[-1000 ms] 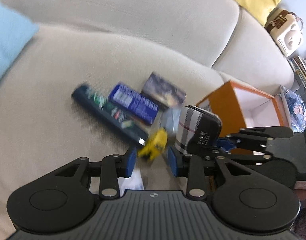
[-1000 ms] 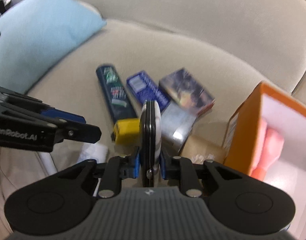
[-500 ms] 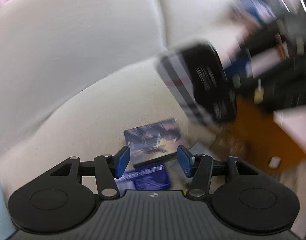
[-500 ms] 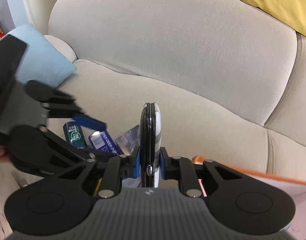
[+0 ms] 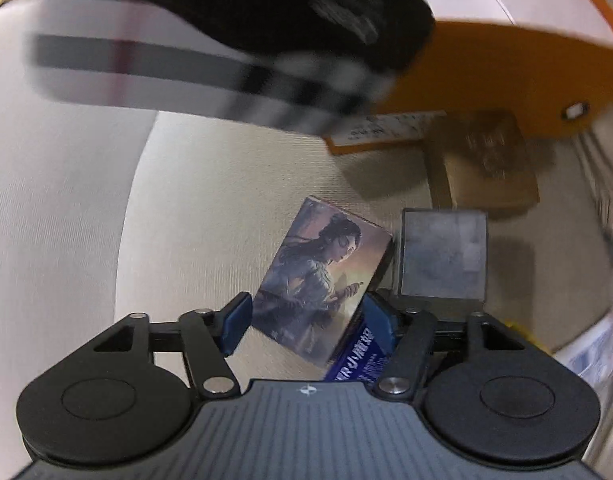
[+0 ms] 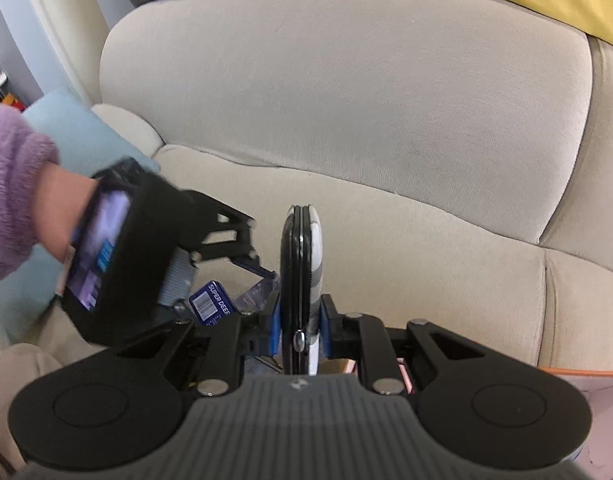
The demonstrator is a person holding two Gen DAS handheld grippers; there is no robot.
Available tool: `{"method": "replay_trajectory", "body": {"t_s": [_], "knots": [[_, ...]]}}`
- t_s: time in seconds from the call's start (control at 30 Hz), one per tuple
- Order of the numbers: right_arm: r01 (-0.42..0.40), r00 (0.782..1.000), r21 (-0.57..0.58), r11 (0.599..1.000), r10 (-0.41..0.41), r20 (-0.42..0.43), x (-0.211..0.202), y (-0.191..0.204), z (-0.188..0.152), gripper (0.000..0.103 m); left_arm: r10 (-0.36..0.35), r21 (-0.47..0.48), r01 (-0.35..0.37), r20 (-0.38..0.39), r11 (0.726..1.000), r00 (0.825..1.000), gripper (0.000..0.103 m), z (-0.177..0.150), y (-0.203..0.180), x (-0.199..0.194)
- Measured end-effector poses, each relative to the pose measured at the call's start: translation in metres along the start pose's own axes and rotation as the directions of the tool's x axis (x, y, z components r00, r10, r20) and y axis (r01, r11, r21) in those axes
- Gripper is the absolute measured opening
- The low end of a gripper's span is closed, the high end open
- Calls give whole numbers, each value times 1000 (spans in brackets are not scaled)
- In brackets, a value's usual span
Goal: Organize rigid objects
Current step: 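Carry the plaid pouch over the orange box with the right gripper while the left grasps the photo card box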
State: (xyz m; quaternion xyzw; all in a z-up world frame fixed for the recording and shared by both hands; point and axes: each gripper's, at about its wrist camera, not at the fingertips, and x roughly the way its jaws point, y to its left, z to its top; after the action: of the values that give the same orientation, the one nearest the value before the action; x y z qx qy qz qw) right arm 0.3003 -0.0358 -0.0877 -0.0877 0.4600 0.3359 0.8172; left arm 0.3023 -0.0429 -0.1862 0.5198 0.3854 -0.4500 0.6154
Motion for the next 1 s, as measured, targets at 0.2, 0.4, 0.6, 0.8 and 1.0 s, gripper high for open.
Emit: {"method": "replay_trajectory", "body": {"t_s": [0.2, 0.4, 0.6, 0.8, 1.0], "knots": [[-9, 1000, 53, 999, 8, 20, -22, -19, -6, 19, -64, 81, 68, -53, 994, 997, 80, 20, 3, 14], [3, 998, 117, 993, -11, 63, -51, -38, -17, 19, -133, -86, 127, -67, 988, 989, 77, 22, 20, 24], [94, 992, 158, 983, -106, 72, -71, -60, -38, 19, -76, -471, 32, -75, 881, 994, 75, 14, 33, 21], [108, 991, 204, 973, -121, 53, -83, -74, -66, 19, 32, -784, -38, -23, 619, 999, 72, 0, 30, -4], [104, 994, 235, 966, -110, 14, -76, -73, -85, 19, 136, -962, 0, 38, 273, 990, 69, -22, 24, -49]]}}
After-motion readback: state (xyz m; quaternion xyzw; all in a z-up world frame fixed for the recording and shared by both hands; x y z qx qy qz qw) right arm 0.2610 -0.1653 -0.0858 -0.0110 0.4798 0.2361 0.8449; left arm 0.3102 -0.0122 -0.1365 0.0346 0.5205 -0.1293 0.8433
